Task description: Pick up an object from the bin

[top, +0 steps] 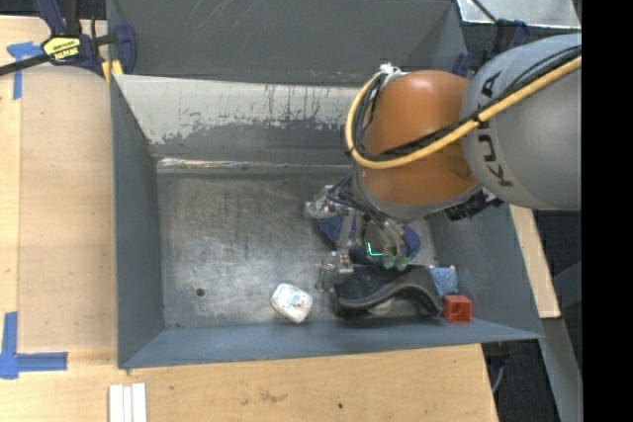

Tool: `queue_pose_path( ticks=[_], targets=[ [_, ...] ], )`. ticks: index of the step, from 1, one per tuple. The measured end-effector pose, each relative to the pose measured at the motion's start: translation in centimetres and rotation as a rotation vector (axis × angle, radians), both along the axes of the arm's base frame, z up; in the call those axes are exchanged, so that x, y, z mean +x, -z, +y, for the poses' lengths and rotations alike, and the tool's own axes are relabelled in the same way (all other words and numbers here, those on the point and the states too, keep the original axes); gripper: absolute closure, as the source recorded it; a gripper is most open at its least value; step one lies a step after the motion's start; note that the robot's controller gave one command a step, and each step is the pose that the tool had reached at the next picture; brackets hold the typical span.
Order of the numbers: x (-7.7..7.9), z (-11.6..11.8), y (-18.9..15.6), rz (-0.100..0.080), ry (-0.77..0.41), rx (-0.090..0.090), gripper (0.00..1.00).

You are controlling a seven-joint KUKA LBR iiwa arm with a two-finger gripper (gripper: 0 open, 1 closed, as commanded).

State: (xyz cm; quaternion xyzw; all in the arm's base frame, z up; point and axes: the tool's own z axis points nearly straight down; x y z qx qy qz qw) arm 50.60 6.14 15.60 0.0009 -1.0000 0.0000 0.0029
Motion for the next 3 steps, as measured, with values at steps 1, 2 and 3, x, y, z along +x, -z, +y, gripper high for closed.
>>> queue_pose_path(
  ticks=[1, 2, 3],
  targets=[
    [1.3, -4.7, 4.8, -0.006, 0.228, 0.009, 0.0],
    [7.7, -8.8, 7.8, -0.024, -0.144, 0.01, 0.0],
    [10.8, -12.1, 5.7, -0.002, 0.124, 0.004, 0.0]
  ],
)
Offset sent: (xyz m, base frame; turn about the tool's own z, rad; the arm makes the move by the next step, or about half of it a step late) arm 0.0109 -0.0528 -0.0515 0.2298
